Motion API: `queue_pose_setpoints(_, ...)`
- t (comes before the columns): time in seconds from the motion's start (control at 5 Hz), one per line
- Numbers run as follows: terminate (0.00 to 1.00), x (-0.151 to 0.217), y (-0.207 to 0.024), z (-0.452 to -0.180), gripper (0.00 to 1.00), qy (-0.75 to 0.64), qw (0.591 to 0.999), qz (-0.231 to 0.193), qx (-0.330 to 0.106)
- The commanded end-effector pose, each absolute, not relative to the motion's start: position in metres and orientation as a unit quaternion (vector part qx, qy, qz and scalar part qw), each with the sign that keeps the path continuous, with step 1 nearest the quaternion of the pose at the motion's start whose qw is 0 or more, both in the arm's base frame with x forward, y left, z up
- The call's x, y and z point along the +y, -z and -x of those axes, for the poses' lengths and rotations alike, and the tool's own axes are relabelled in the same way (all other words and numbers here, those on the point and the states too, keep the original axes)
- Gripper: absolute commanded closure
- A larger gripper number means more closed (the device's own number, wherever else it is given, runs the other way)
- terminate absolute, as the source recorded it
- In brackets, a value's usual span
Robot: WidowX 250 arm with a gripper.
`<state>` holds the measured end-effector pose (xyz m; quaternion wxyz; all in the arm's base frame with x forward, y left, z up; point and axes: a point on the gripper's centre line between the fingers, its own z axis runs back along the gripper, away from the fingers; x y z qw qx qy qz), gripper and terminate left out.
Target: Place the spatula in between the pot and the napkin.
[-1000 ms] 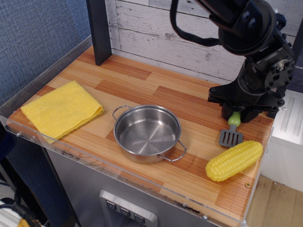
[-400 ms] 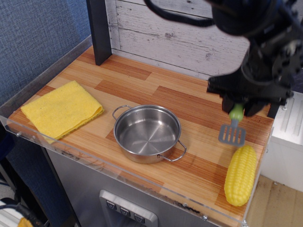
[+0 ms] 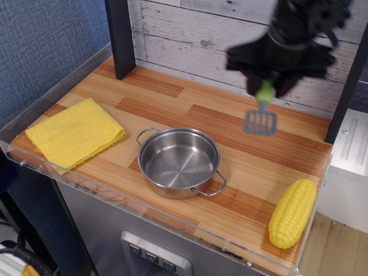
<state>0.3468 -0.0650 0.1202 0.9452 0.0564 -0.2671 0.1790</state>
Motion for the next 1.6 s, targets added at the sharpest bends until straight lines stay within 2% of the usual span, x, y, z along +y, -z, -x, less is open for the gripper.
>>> queue_pose_setpoints(0.0, 0.0, -0.003, -0.166, -0.341, 1.0, -0.241, 0.919, -0.067, -0.305)
queue_pose_setpoints(0.6, 0.0, 0.095, -0.156, -0.349, 1.0, -0.32, 0.896, -0.114, -0.285)
queue_pose_setpoints(0.8, 0.0, 0.123, -0.142, -0.355, 1.0, -0.344, 0.89, -0.127, -0.271)
queue_pose_setpoints(1.0, 0.0, 0.141, -0.114, -0.359, 1.0, -0.358, 0.892, -0.133, -0.242)
queue_pose_setpoints(1.2, 0.0, 0.149, -0.086, -0.362, 1.0, -0.354, 0.9, -0.137, -0.213)
queue_pose_setpoints(1.4, 0.0, 0.151, -0.067, -0.361, 1.0, -0.351, 0.905, -0.136, -0.197)
